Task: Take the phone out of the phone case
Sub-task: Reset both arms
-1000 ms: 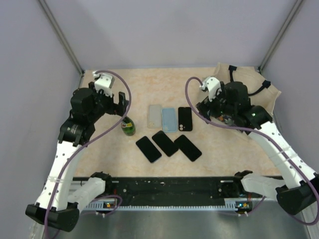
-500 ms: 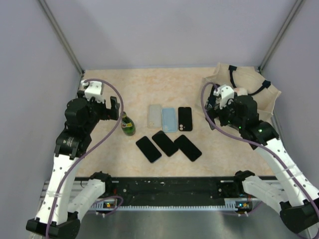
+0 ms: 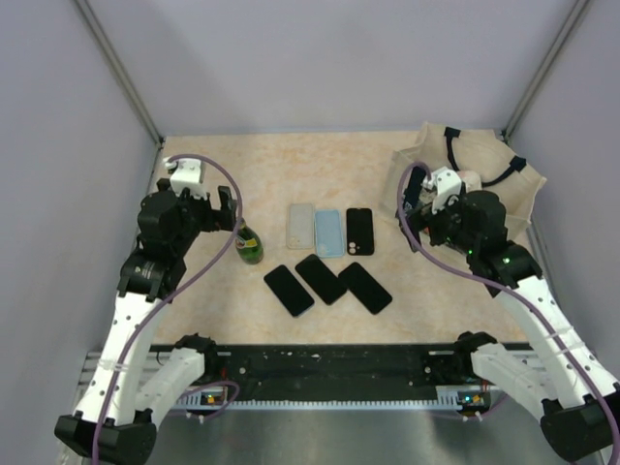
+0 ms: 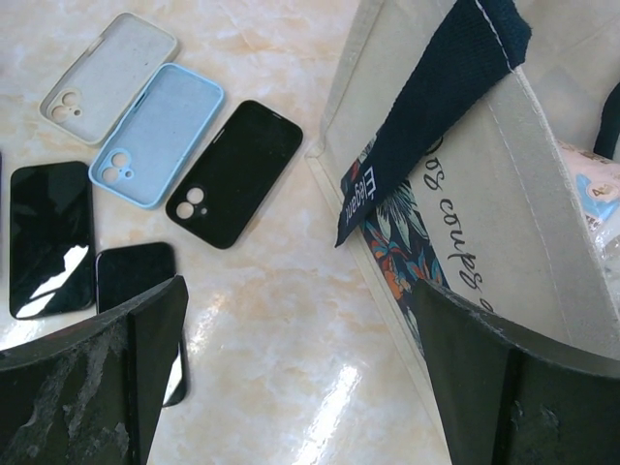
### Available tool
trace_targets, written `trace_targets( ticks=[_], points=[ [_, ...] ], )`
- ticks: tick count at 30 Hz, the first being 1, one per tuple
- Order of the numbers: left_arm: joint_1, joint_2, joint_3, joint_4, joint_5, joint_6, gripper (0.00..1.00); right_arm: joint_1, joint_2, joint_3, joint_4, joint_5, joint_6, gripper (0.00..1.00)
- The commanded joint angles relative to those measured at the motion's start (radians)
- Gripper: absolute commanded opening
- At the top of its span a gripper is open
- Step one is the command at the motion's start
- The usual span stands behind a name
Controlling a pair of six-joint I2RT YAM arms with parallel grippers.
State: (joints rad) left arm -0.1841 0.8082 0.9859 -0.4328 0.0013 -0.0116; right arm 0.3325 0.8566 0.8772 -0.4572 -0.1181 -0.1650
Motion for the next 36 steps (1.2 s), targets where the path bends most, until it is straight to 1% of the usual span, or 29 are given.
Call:
trace_targets(
  ticks=[1,6,10,15,26,36],
  points=[
    [0.006,0.02,-0.007,0.121,0.037,-0.056,0.99,-0.006,0.018,0.006,0.052,-0.017,-0.013,0.99],
    [0.006,0.039,-0.027,0.161,0.097,-0.073,0.99,-0.004,0.032,-0.004,0.077,-0.037,0.005,0.99],
    [0.008,0.028,-0.05,0.175,0.101,-0.062,0.99,-0.004,-0.001,-0.041,0.109,-0.034,0.002,0.99],
    [0.021,0.008,-0.059,0.181,0.1,-0.051,0.99,-0.004,-0.048,-0.127,0.176,0.001,-0.007,0.99],
    [0.038,-0.053,-0.121,0.212,0.137,-0.056,0.99,-0.004,-0.059,-0.159,0.201,0.034,-0.034,0.99],
    [0.049,-0.066,-0.164,0.252,0.167,-0.062,0.99,-0.004,-0.074,-0.182,0.212,0.061,-0.037,0.99]
  ],
)
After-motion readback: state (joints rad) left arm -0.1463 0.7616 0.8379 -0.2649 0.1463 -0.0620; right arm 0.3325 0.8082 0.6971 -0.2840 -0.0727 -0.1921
